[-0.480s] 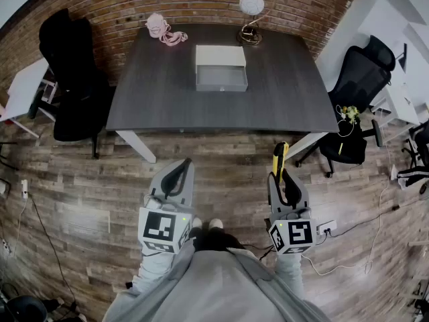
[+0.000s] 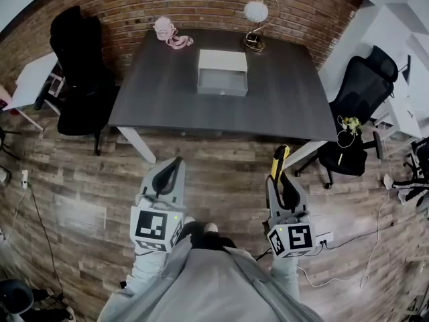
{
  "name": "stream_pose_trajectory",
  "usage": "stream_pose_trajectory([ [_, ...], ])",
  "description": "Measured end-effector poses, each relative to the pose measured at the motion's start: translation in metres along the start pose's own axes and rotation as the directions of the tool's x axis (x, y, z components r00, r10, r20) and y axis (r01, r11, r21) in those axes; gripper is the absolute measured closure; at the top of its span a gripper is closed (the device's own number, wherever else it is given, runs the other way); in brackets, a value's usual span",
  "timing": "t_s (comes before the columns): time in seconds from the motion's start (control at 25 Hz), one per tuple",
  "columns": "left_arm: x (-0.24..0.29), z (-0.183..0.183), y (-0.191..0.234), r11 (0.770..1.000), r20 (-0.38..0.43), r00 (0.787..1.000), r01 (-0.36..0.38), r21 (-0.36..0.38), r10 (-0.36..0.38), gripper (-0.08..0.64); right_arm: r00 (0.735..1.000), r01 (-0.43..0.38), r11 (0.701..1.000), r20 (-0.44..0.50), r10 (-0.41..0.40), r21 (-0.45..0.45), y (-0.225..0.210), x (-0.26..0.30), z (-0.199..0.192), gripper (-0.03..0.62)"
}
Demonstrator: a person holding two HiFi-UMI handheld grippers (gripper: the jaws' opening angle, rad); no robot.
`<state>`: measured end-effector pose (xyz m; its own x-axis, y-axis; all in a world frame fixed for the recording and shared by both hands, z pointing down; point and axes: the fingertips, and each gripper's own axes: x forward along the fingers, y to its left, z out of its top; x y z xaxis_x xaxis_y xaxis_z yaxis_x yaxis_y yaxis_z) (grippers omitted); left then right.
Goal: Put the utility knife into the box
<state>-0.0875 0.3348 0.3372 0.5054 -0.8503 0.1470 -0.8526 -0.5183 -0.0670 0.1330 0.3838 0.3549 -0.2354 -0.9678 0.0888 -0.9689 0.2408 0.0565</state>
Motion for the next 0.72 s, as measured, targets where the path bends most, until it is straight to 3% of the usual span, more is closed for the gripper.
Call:
stream_pose_trajectory([
  [0.4, 0.029, -0.011, 0.027, 0.999, -0.002, 0.999, -0.035, -0.029, 0.035, 0.54, 1.0, -0.016, 1.0, -0.005, 0.016, 0.025, -0.009, 0.047, -0.007, 0.465],
  [0.72, 0.112, 0.001, 0.083, 1.0, -0.001, 1.0, -0.014, -0.028, 0.014, 0.54, 1.0, -0.003, 1.0, -0.025, 0.004, 0.031, -0.027, 0.139, 0.003, 0.465],
])
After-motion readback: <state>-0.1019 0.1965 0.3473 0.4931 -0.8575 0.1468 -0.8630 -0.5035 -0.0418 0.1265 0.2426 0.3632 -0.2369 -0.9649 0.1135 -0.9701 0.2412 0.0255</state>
